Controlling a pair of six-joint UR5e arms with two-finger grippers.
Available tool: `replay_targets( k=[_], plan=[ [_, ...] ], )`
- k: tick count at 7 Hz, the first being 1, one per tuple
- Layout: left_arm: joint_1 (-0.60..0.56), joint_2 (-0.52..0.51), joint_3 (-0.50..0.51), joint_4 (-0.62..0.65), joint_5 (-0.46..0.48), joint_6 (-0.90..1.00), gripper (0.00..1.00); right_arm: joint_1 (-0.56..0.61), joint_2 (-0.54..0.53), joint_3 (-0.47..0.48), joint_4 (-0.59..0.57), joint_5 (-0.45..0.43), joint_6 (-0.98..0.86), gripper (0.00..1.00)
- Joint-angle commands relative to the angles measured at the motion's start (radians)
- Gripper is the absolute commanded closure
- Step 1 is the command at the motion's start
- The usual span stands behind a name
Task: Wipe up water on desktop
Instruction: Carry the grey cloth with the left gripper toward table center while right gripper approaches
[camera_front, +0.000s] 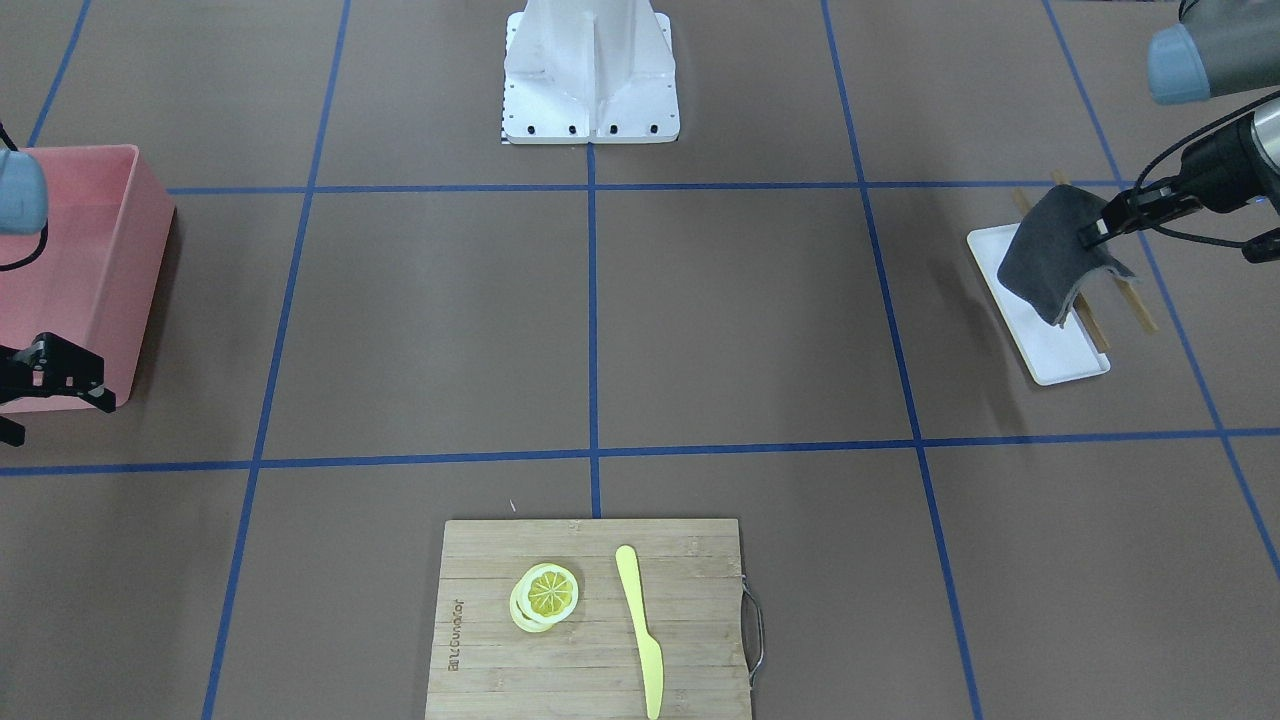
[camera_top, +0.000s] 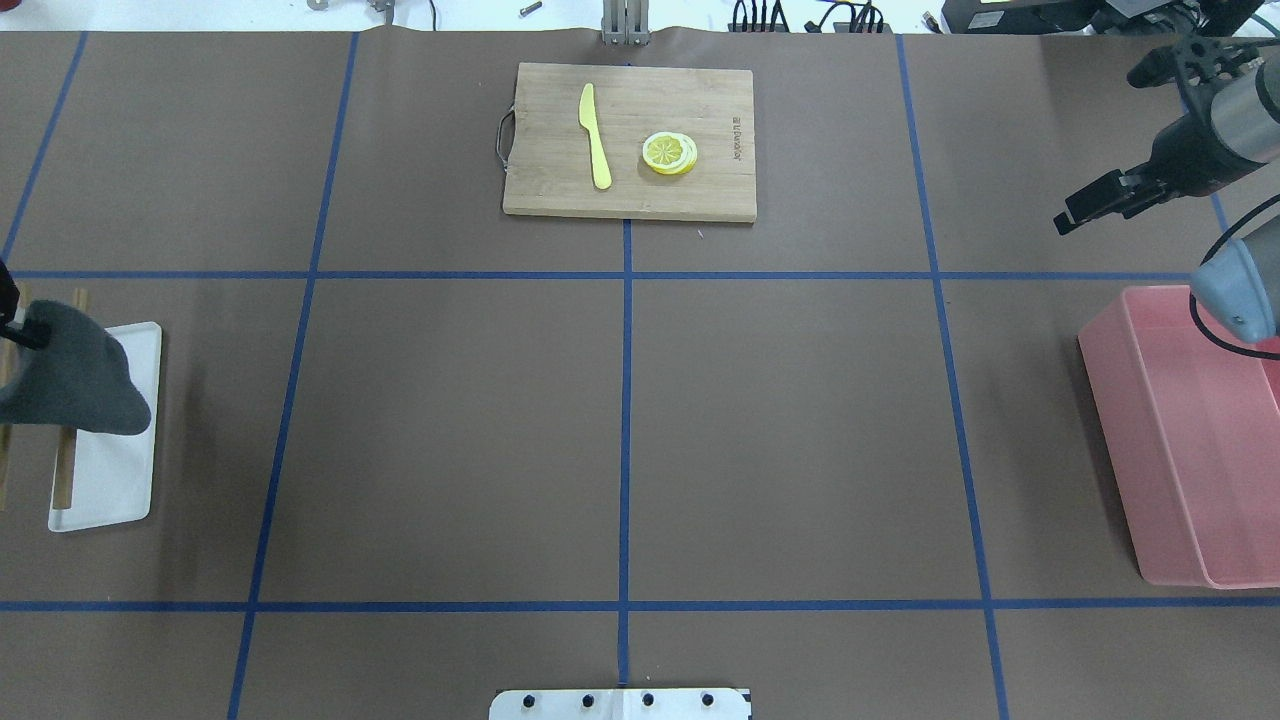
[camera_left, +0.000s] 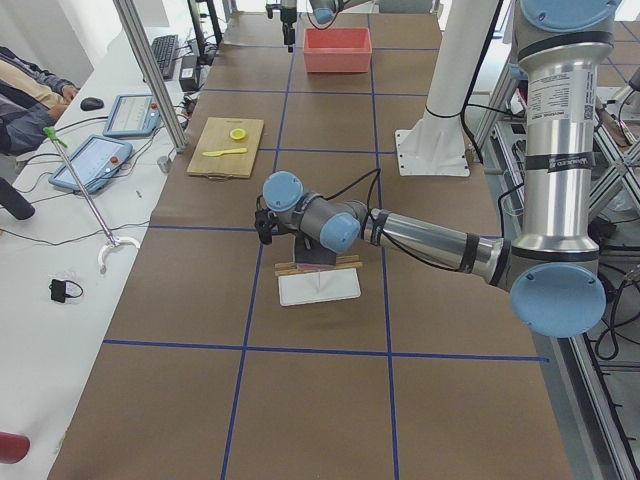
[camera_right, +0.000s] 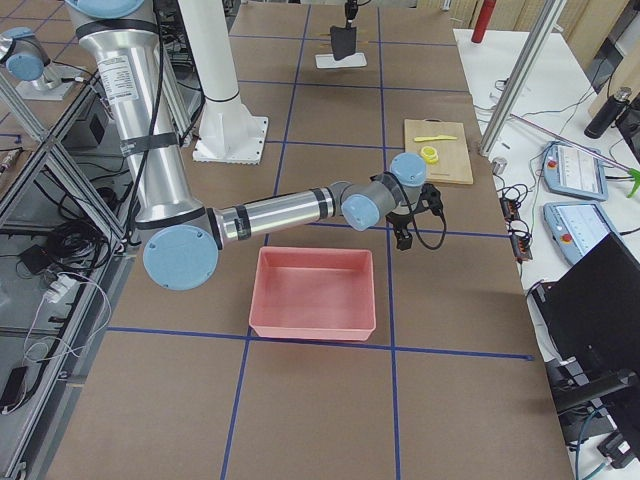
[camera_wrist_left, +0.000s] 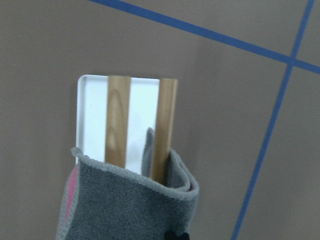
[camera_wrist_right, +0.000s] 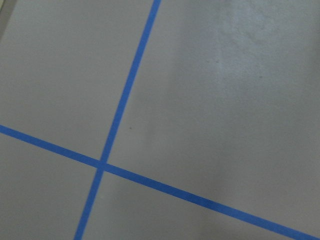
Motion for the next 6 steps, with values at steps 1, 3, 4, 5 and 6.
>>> replay_targets(
  k=[1, 3, 4, 5, 6],
  plan=[
    [0.022, -0.281, 0.02, 0.004, -0.012, -0.365, 1.0, -0.099, 0.093, 0.07, 0.03, -0.005, 0.254, 0.0],
    [0.163, -0.482, 0.073, 0.001, 0.078, -0.58, 1.0, -0.171, 0.124, 0.135, 0.071, -0.014, 0.338, 0.0],
    [0.258, -0.562, 0.088, 0.003, 0.178, -0.657, 1.0, -0.236, 0.172, 0.173, 0.078, -0.087, 0.415, 0.0],
    [0.319, -0.621, 0.106, -0.003, 0.285, -0.673, 1.0, -0.355, 0.204, 0.227, 0.078, -0.243, 0.489, 0.0],
    [0.346, -0.662, 0.131, -0.005, 0.298, -0.678, 1.0, -0.447, 0.25, 0.265, 0.077, -0.368, 0.577, 0.0]
  ],
)
